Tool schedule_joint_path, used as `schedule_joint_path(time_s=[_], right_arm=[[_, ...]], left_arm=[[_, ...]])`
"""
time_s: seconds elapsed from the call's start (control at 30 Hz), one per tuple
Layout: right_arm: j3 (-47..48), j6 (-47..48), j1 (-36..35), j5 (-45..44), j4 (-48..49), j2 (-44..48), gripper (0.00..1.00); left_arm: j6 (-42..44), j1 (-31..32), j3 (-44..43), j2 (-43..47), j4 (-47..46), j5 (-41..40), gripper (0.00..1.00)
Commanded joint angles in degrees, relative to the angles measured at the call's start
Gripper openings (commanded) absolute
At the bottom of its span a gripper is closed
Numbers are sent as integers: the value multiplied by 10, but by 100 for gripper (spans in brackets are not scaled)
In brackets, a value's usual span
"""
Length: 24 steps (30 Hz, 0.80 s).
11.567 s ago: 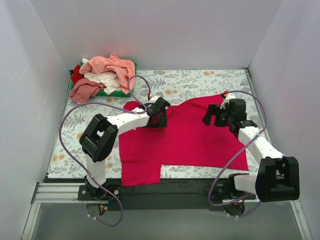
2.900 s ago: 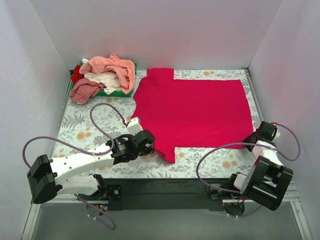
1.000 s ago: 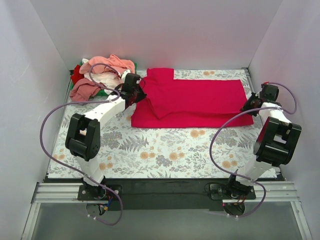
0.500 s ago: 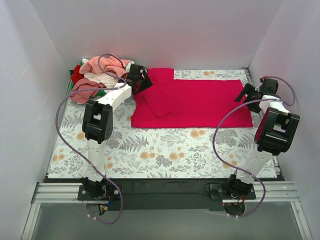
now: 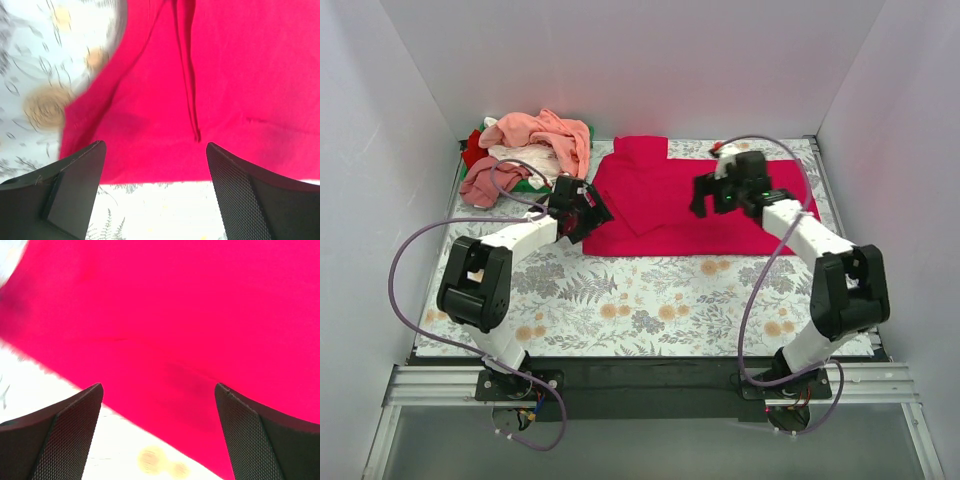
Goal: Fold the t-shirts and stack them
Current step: Fold the tshirt
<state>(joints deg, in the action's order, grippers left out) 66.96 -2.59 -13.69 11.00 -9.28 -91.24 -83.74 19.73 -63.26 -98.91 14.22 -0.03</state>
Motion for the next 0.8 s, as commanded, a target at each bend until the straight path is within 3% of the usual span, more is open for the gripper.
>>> schedule_joint_path(time_s=[0.0,0.1,0.2,0.3,0.33,0.43,0.77], right_arm=[[24,90,-90,30,32,-47,98],[99,93,-144,63,30,-124,94],[173,90,-182,55,23,-219,82],[228,91,-206,45,8,-262,70],[239,89,-208,49,2,-284,60],[271,88,-219,53,-7,-315,49],[288,91,-232,-5,-50,-356,41]], left_arm=[[-18,3,35,12,-73,66,81],[-22,3,40,-3,-76,78,81],[-24,2,48,-14,-77,70,81],[-24,2,60,-16,-70,61,81],[-24,2,64,-15,-67,51,81],[-27,0,81,-16,-60,40,81],[-27,-2,104,-8,-50,18,81]])
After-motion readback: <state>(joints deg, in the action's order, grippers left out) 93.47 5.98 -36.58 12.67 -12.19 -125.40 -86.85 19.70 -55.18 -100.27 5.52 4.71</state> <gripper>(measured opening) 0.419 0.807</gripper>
